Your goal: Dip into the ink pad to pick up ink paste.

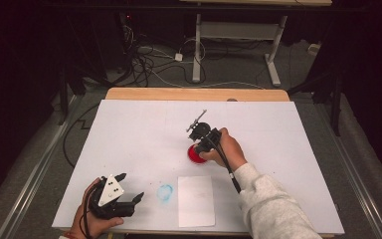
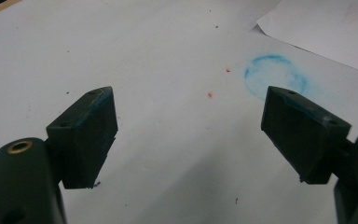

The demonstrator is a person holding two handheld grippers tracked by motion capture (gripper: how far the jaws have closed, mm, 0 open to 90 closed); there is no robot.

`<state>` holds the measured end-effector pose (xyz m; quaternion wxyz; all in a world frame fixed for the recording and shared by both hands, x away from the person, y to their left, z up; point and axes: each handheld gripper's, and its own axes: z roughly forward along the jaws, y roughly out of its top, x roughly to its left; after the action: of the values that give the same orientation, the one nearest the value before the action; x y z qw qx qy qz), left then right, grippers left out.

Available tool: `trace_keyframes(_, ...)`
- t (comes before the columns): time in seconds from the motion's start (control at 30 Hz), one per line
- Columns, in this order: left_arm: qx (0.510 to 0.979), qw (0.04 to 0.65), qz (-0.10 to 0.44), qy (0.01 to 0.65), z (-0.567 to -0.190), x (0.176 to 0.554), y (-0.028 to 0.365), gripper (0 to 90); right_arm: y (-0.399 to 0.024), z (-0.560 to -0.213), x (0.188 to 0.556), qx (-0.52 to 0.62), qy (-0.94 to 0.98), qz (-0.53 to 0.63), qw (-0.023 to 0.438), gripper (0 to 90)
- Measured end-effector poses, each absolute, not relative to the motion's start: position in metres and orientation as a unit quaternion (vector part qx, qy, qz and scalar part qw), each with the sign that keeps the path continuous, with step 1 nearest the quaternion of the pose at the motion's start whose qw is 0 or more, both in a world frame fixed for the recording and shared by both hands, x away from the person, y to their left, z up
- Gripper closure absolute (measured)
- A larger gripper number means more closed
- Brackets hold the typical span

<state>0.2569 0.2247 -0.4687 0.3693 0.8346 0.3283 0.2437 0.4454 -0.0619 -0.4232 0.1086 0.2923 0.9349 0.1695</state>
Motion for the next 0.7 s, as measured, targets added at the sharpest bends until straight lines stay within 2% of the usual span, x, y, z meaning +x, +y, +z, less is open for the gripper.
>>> trace_keyframes(0.33, 0.836, 0.37, 0.243, 0.325, -0.468, 0.257, 0.223, 17.9, -0.068, -0.435, 0.447, 0.309, 0.929, 0.18, 0.093, 76.8)
trace_keyframes(0.7, 0.837, 0.37, 0.24, 0.325, -0.469, 0.257, 0.222, 17.8, -0.07, -0.437, 0.445, 0.308, 0.927, 0.19, 0.098, 76.8)
